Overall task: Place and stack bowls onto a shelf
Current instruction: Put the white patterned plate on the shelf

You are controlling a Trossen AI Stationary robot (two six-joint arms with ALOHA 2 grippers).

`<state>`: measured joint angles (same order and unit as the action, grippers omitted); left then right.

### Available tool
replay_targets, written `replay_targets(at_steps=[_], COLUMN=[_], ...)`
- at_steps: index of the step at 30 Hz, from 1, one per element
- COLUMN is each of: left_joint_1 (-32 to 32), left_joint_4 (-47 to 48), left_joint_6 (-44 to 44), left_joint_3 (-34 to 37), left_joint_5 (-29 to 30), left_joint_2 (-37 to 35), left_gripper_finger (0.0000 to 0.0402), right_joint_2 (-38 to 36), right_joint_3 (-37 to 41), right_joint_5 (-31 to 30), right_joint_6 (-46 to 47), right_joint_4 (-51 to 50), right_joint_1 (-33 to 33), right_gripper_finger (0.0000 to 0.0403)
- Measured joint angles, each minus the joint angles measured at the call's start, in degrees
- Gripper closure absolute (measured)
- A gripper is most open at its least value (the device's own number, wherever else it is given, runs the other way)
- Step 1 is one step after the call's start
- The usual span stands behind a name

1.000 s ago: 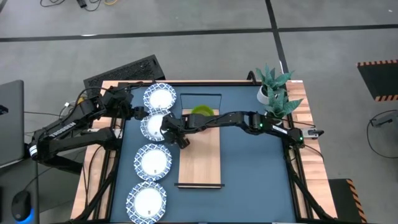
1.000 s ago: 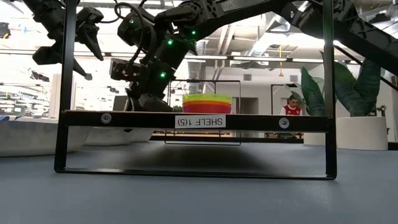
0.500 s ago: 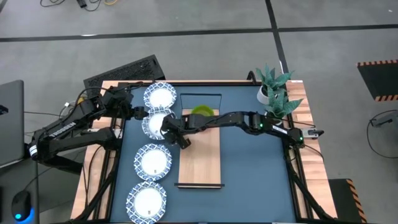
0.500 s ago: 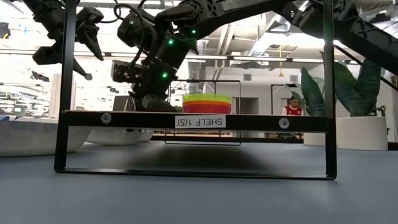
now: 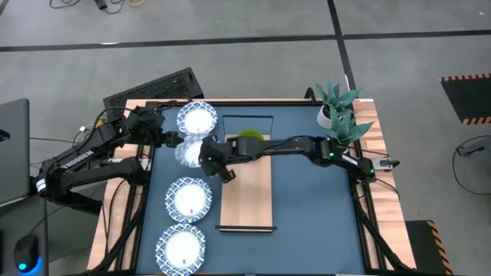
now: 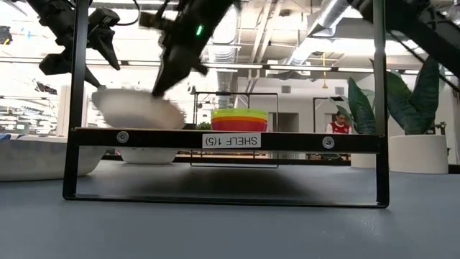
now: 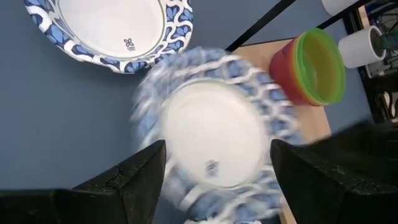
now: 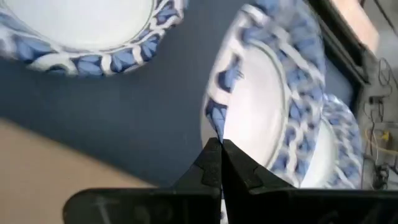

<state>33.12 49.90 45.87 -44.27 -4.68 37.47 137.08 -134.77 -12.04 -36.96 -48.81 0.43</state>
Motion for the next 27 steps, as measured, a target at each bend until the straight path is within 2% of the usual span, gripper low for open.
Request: replay_targets(at_steps=[6,10,14,17,21,23,27], left_joint_1=[0.0,0.0,-0.1,-0.1,-0.1,-0.1,-0.1], left_joint_4=[-0.4,-0.5,-0.5,-0.5,-0.4,-0.4,-0.4], left_joint_6=[-0.2,-0.6,-1.9,-2.2,-2.6,-2.6,-2.5], left_joint_3=[0.0,0.0,0.0,0.0,0.0,0.0,0.0], left_joint_5=[0.0,0.0,-0.3,-0.8,-1.1,-1.1,-1.1], left_joint_2=[0.0,0.0,0.0,0.0,0.0,0.0,0.0], left_gripper_finger=[0.0129,0.0129,0.0129,0.0129,0.0129,0.0129,0.0129], right_joint_2=[-9.3,-16.5,-24.1,-29.1,-34.0,-35.4,-35.0], right_joint_3=[-0.3,-0.3,-0.3,-0.3,0.6,3.8,12.7], right_joint_5=[0.6,4.9,5.2,3.3,-4.3,-5.8,-6.4], right_joint_6=[6.1,11.2,17.1,24.8,38.3,42.5,44.4], right_joint_4=[-5.7,-15.4,-27.0,-33.8,-41.4,-40.8,-41.2], right_joint_1=[0.8,1.7,4.6,8.6,17.3,21.9,29.2], right_gripper_finger=[0.0384,0.0384,0.0384,0.0384,0.0384,0.0384,0.0384])
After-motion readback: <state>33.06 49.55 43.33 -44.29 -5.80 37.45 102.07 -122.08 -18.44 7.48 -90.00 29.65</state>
